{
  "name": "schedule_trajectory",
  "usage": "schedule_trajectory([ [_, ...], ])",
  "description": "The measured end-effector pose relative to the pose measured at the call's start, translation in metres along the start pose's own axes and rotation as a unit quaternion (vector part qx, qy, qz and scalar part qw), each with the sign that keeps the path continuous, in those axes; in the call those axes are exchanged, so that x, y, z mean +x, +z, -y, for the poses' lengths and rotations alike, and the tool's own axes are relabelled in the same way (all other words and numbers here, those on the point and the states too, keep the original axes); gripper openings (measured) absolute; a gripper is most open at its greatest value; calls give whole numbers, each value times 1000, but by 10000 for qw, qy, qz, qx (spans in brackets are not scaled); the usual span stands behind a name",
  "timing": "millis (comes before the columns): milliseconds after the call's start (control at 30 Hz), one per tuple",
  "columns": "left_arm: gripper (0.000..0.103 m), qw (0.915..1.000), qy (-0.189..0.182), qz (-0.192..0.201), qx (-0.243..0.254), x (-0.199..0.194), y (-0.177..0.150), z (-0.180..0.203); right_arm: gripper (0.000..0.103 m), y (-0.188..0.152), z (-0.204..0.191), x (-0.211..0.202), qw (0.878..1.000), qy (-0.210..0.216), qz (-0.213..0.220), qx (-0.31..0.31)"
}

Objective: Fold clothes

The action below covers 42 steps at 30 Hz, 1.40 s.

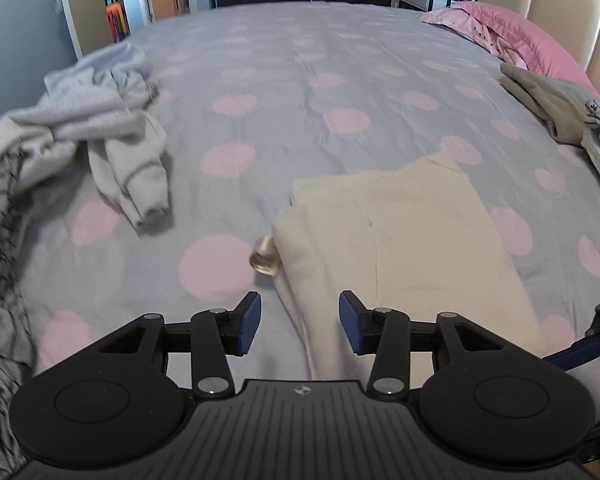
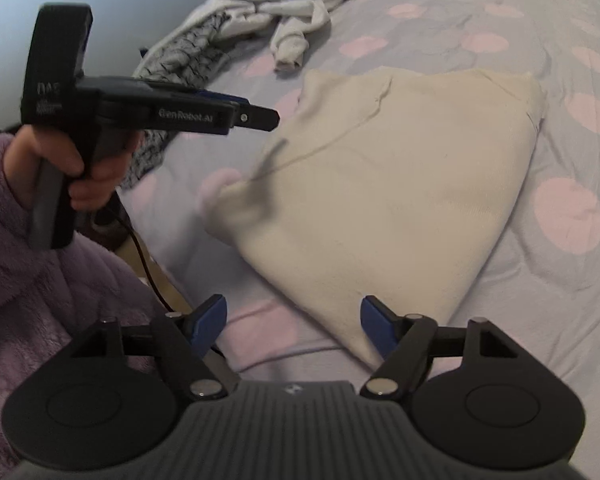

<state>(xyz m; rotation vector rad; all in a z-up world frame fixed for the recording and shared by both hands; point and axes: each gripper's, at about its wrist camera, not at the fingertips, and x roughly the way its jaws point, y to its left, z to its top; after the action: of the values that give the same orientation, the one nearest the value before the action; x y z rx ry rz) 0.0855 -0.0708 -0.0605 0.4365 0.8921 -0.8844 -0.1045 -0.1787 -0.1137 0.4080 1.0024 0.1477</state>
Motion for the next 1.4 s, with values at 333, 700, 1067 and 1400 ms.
schedule_trajectory([
  [333,45,9906,-711,-546,-1037,49,5,-28,76,33,61,-16,9841,-1067,798,1173],
  [700,55,9789,-1181,-616,-1549,77,7,-43,75,58,107,-2,9684,-906,966,2113],
  [1067,54,9755,-1381,-548,-1624,94,14,-47,73,69,148,33,9499,-619,968,2908],
  [1400,29,9814,-1448,-186,-1246,92,14,-36,49,72,154,46,9454,-472,1068,3044],
])
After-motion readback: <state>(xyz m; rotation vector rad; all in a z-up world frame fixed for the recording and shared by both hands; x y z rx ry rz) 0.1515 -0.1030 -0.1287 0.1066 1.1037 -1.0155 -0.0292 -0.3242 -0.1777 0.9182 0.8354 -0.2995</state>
